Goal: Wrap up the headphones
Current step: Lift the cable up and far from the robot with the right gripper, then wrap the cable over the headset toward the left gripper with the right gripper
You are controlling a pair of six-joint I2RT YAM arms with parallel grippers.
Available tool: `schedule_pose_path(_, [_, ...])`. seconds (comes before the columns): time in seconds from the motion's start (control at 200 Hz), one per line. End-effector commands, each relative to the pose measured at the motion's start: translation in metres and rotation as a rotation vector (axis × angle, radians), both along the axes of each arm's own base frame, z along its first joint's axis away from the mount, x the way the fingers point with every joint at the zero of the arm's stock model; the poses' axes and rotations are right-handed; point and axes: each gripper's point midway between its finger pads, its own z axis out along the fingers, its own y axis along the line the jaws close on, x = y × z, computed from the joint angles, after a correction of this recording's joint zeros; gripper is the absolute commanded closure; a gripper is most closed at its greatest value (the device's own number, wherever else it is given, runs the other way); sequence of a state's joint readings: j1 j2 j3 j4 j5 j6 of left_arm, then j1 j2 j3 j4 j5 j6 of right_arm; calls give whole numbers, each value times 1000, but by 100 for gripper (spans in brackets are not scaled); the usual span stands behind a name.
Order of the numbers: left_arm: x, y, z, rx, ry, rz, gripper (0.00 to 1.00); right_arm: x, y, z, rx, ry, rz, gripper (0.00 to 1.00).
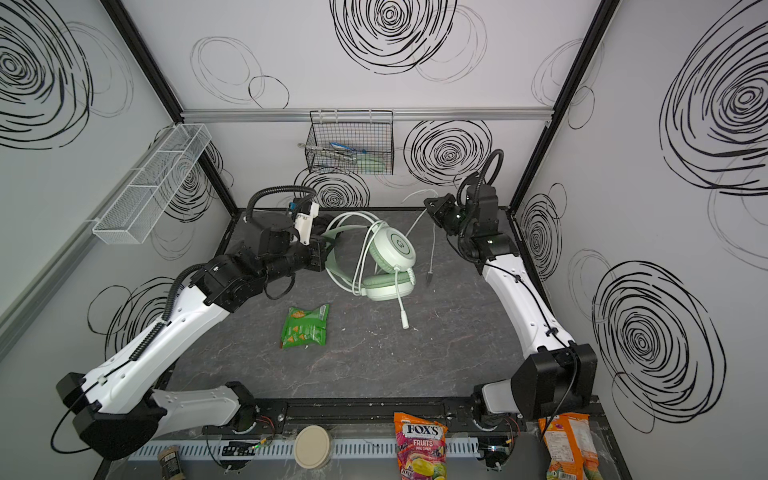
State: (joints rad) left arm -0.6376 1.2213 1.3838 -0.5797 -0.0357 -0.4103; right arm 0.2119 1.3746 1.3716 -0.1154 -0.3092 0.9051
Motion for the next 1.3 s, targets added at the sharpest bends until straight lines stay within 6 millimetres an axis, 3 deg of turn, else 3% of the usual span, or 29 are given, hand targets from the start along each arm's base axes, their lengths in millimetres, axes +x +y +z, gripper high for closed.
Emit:
schedule_pose_path(0.0, [-13,2,5,-19,-31,-23,100,5,-25,57,-78,-194,-118,100])
schedule_pose_path(0.15, [-13,1,-6,-12,-32,-26,100,-11,-16,91,-115,-306,-96,100])
schedule_pose_path(0.39, [-22,-21,-12,63,-76,-129,100,-34,14,131,-222,-471,-10,100])
schedule_pose_path(0.61, [-22,-18,-24,153,-68,-104,100,-80,39,164,-267,-708,45,98])
schedule_pose_path(1.011, [-9,1,-29,307,-59,36,100,-146,54,192,-196,-937,182,94])
schedule_pose_path(1.296, [10,46,-19,498,-103,255,100,-191,68,194,-373,-1011,159,93])
